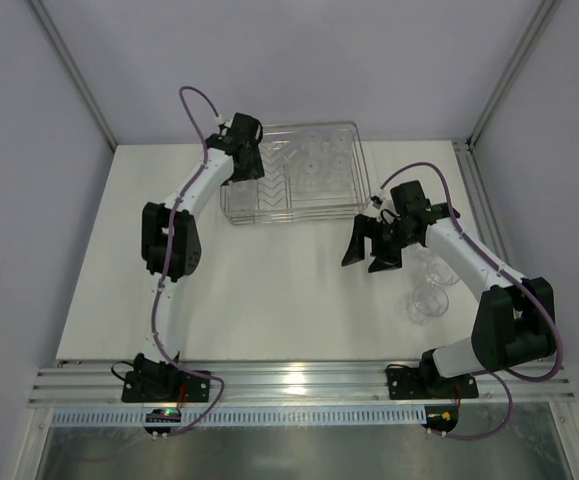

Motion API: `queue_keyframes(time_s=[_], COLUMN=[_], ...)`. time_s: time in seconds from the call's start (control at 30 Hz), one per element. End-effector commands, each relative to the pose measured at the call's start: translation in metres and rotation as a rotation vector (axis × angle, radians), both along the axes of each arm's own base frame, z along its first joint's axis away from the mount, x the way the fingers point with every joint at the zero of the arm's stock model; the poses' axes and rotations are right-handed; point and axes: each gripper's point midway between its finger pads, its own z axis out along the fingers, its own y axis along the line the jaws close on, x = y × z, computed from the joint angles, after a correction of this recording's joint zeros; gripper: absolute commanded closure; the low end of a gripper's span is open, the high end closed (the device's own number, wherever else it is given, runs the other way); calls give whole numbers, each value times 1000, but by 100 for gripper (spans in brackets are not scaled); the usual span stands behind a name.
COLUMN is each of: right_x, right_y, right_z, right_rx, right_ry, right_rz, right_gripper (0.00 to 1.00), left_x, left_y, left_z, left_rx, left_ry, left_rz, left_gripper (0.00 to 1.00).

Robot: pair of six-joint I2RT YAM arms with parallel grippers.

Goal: Unload the cups from the dish rack

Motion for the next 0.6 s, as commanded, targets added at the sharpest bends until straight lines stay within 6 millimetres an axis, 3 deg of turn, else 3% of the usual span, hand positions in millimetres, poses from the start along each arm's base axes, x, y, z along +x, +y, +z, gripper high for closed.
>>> queue_keyframes(time_s=[0.0,0.3,0.33,0.37,0.57], right_x=[2,0,0,0,-1], right_y=[4,3,2,3,2], right_z=[8,5,5,6,2], right_rx=[23,15,13,15,10], right_ry=[-47,-41,-40,-43,-34], right_rz=[22,20,18,20,16], right_gripper=[13,13,13,13,13], left_x=[-2,-16,-18,-25,-33], left_y=[5,4,4,8,10], left_z=[3,-18,-13,-24,-33], left_rx=[15,5,8,21,48], left_ry=[5,87,79,104,138], left_rz=[19,-19,-31,-35,-92], left_gripper=[24,23,22,21,13])
